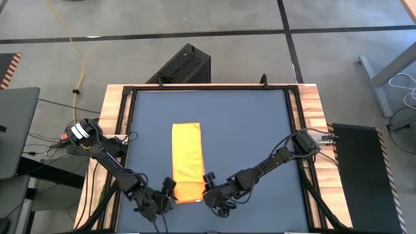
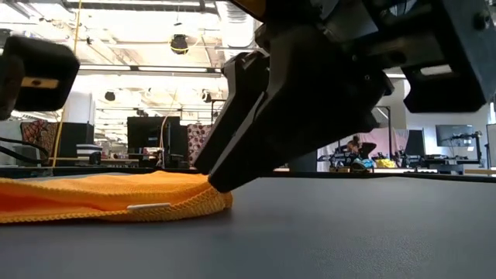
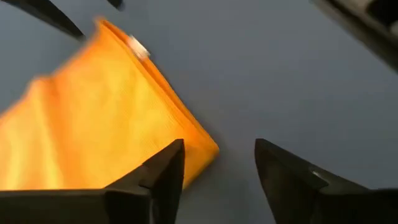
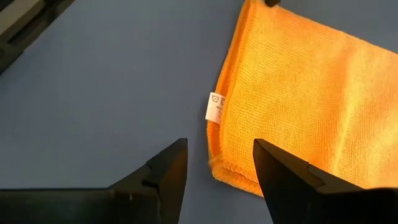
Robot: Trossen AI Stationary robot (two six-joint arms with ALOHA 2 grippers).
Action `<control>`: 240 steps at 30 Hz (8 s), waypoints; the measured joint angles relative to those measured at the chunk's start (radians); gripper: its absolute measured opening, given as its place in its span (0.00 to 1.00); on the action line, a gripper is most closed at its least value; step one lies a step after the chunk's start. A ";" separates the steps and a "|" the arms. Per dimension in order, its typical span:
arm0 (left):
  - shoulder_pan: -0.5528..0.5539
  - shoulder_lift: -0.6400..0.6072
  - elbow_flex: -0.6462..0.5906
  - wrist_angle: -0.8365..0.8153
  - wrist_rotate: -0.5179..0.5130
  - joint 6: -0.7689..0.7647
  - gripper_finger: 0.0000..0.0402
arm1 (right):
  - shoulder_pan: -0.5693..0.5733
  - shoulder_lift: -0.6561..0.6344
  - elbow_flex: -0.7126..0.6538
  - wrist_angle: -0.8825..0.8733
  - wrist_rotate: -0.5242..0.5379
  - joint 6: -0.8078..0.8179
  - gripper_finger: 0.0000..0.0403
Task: Roll towel
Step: Roll the yellow towel
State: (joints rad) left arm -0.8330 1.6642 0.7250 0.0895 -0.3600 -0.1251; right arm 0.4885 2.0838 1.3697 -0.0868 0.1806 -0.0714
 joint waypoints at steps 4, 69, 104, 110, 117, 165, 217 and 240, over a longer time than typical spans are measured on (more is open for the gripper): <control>-0.004 0.002 -0.001 -0.069 0.011 -0.018 0.52 | -0.007 0.000 0.000 0.001 -0.021 -0.023 0.51; -0.012 0.150 0.023 0.348 0.011 -1.016 0.00 | -0.061 0.043 0.000 -0.086 -0.522 0.328 0.05; -0.095 0.032 0.021 0.194 -0.404 -0.444 0.00 | -0.114 0.043 -0.002 0.133 -0.587 1.170 0.05; -0.061 0.040 0.021 0.223 -0.299 -0.435 0.02 | -0.119 0.043 -0.002 0.056 -0.578 1.172 0.05; -0.087 0.040 0.021 0.247 -0.257 -0.440 0.07 | -0.090 0.075 0.003 0.024 -0.551 1.182 0.05; -0.043 0.251 0.162 0.077 -0.152 -0.582 0.00 | -0.118 0.075 0.000 0.024 -0.527 1.120 0.16; -0.055 0.249 0.159 0.052 -0.100 -0.655 0.00 | 0.130 -0.017 0.000 -0.029 0.163 -0.336 0.40; -0.055 0.251 0.160 0.059 -0.095 -0.655 0.00 | 0.106 0.047 -0.001 0.016 0.130 -0.168 0.38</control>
State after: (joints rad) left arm -0.8879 1.9148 0.8848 0.1482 -0.4547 -0.7802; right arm 0.5945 2.1306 1.3689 -0.0704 0.3103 -0.2395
